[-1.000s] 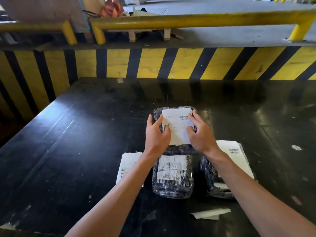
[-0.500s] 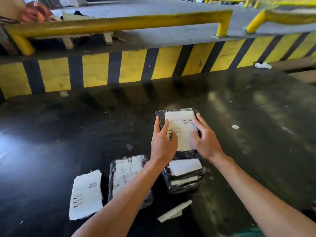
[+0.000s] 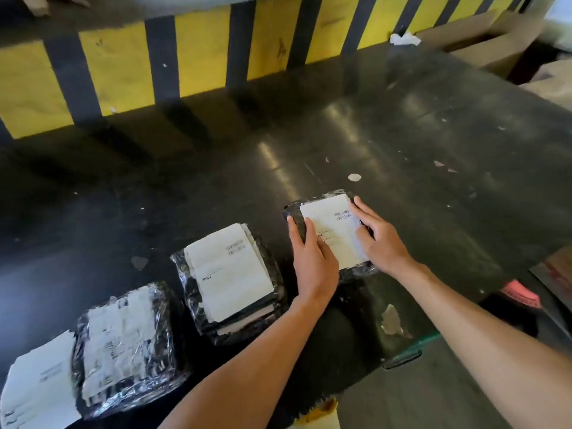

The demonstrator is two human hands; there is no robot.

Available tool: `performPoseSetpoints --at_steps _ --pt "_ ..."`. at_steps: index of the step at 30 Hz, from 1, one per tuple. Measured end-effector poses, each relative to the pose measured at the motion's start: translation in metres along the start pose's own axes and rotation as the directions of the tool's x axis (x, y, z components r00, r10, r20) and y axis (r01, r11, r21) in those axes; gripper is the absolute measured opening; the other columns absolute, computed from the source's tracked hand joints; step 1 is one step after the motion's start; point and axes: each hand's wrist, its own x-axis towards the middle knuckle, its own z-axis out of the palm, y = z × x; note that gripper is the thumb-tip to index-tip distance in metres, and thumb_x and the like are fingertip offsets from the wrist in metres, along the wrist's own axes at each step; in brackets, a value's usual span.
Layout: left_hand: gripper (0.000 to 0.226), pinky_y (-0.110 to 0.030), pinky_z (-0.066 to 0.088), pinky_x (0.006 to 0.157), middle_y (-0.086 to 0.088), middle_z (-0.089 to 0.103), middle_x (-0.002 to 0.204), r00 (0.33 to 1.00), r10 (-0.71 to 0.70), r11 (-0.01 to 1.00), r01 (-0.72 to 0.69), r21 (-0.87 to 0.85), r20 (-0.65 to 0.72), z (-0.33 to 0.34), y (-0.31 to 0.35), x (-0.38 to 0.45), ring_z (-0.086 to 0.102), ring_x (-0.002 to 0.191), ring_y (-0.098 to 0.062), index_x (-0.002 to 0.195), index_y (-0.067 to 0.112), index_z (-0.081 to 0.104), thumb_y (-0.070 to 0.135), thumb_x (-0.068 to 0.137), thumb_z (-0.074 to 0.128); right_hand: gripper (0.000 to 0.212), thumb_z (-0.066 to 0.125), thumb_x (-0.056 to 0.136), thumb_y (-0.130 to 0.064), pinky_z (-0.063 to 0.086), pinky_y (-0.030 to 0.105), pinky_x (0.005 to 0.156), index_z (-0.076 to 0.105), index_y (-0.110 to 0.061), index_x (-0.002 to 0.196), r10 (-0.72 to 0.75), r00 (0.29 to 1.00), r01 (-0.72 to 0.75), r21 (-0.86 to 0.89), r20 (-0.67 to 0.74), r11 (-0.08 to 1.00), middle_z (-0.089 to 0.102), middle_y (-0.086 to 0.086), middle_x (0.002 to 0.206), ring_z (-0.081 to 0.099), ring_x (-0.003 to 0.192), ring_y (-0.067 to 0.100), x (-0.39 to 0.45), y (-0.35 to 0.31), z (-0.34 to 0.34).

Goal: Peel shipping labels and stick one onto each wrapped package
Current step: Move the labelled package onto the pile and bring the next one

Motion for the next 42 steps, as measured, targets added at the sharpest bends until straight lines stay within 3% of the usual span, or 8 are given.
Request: performPoseSetpoints --at_steps 6,8,13,20,23,27,34,42 --pt "0.053 -0.003 0.011 0.111 0.002 -0.002 0.166 0.994 -0.065 0.997 0.069 0.046 -0.084 0.038 -0.041 -0.007 0.002 0.146 -0.002 0.154 0.013 0.027 0.008 0.104 0.042 0.052 0.045 0.101 -0.015 0.043 0.015 0.051 0.038 -0.028 0.15 0.027 0.993 -0.03 0.022 0.112 0.999 0.022 -0.024 0.16 0.067 0.097 0.007 0.004 0.051 0.019" --pt "0.051 0.001 0.01 0.107 -0.002 -0.002 0.166 0.993 -0.055 0.994 0.064 0.093 -0.105 0.042 -0.055 -0.005 0.006 0.148 -0.008 0.153 0.011 0.028 0.011 0.104 0.042 0.052 0.044 0.102 -0.017 0.044 0.01 0.056 0.035 -0.029 0.152 0.035 0.989 -0.038 0.014 0.142 0.999 0.018 -0.023 0.161 0.061 0.112 0.002 0.006 0.055 0.028" --pt "0.056 -0.042 0.034 0.118 0.004 -0.018 0.165 0.992 -0.114 0.973 0.124 0.195 -0.063 0.049 -0.08 0.004 0.012 0.153 -0.022 0.157 0.019 0.014 0.023 0.106 0.036 0.052 0.04 0.103 -0.025 0.05 0.016 0.082 0.027 -0.032 0.154 0.025 0.983 -0.008 -0.094 0.184 0.996 0.009 -0.024 0.162 0.032 0.144 0.007 0.017 0.065 0.042" --pt "0.07 -0.045 0.001 0.124 -0.004 -0.034 0.159 0.911 -0.389 0.903 0.348 0.251 0.139 0.038 -0.045 0.006 -0.023 0.15 -0.027 0.158 0.021 -0.003 0.014 0.102 0.038 0.055 0.041 0.101 -0.018 0.033 0.033 0.114 0.028 -0.029 0.153 0.11 0.957 -0.056 -0.201 0.269 0.978 0.009 -0.023 0.162 0.02 0.148 0.005 0.021 0.056 0.032" --pt "0.063 -0.04 0.01 0.122 -0.009 -0.004 0.166 0.925 -0.291 0.954 0.26 0.152 0.246 0.016 -0.007 0.001 -0.004 0.153 -0.027 0.157 0.019 0.017 0.011 0.099 0.042 0.055 0.049 0.096 -0.011 0.024 0.031 0.116 0.04 -0.022 0.149 0.152 0.968 -0.11 -0.206 0.201 0.972 0.025 -0.006 0.162 0.025 0.148 0.014 0.032 0.029 0.023" --pt "0.037 -0.039 0.051 0.1 0.003 0.066 0.128 0.998 -0.037 0.996 0.041 -0.076 0.048 -0.039 0.043 -0.004 0.063 0.115 -0.017 0.135 0.023 0.054 0.018 0.099 0.048 0.048 0.047 0.095 -0.018 0.039 0.03 0.106 0.048 -0.019 0.143 0.113 0.992 -0.104 -0.155 0.049 0.982 0.046 0.005 0.151 0.044 0.136 0.022 0.041 -0.036 0.02" --pt "0.033 -0.025 0.051 0.096 0.001 0.066 0.129 0.938 0.266 0.964 -0.257 0.071 -0.22 -0.181 0.033 -0.016 0.061 0.114 -0.01 0.131 0.018 0.06 0.013 0.1 0.049 0.045 0.043 0.099 -0.022 0.028 0.027 0.108 0.047 -0.014 0.143 -0.078 0.995 0.082 -0.082 0.055 0.993 0.044 0.006 0.151 0.038 0.14 0.02 0.015 -0.152 0.083" --pt "0.035 -0.017 0.047 0.09 0.003 0.064 0.126 0.903 0.076 0.981 0.009 0.195 -0.423 -0.342 -0.101 -0.088 0.062 0.107 -0.009 0.129 0.019 0.063 0.008 0.098 0.051 0.045 0.047 0.101 -0.027 0.02 0.027 0.115 0.045 -0.021 0.145 -0.293 0.903 0.331 -0.071 0.315 0.941 0.032 0.003 0.159 0.028 0.146 0.018 -0.059 -0.233 0.225"
